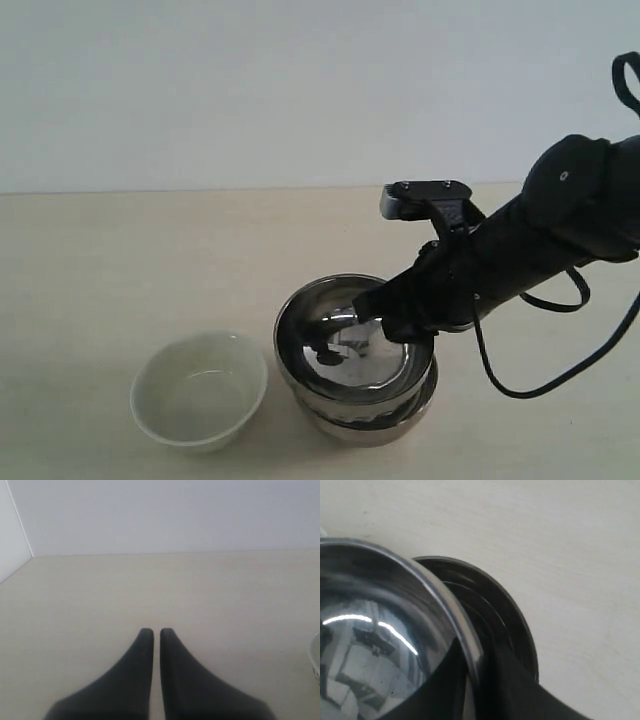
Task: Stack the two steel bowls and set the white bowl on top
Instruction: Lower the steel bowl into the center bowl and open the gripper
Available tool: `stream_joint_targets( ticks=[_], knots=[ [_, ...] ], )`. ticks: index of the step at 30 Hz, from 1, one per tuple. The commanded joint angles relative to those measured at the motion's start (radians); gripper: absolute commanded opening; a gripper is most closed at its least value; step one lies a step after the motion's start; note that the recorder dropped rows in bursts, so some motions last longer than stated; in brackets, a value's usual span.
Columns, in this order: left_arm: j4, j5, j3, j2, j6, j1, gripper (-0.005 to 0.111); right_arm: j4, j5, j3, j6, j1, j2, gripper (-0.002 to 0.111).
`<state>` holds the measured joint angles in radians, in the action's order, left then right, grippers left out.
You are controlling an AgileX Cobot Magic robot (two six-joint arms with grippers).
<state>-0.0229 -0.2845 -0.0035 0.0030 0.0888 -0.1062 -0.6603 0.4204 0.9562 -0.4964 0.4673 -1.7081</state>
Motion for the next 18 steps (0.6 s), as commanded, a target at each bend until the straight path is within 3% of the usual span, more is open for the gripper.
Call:
stream_joint_targets(
  ticks=[1,13,15,16,18],
  knots=[
    [-0.003,0.007,0.003,-0.003,-0.011,-0.001,0.004,0.003,-0.009,-0.002,-0.011,0.003,-0.019,0.000],
    [-0.003,0.006,0.003,-0.003,-0.011,-0.001,0.004,0.018,-0.042,0.004,-0.011,0.003,-0.039,0.000],
    [-0.003,0.006,0.003,-0.003,-0.011,-0.001,0.004,0.018,-0.044,0.004,-0.018,0.003,-0.039,0.007],
    [-0.003,0.006,0.003,-0.003,-0.011,-0.001,0.004,0.018,-0.044,0.004,-0.018,0.003,-0.039,0.020],
    [-0.003,0.006,0.003,-0.003,-0.011,-0.001,0.004,0.018,-0.044,0.004,-0.018,0.003,-0.039,0.032]
  ],
)
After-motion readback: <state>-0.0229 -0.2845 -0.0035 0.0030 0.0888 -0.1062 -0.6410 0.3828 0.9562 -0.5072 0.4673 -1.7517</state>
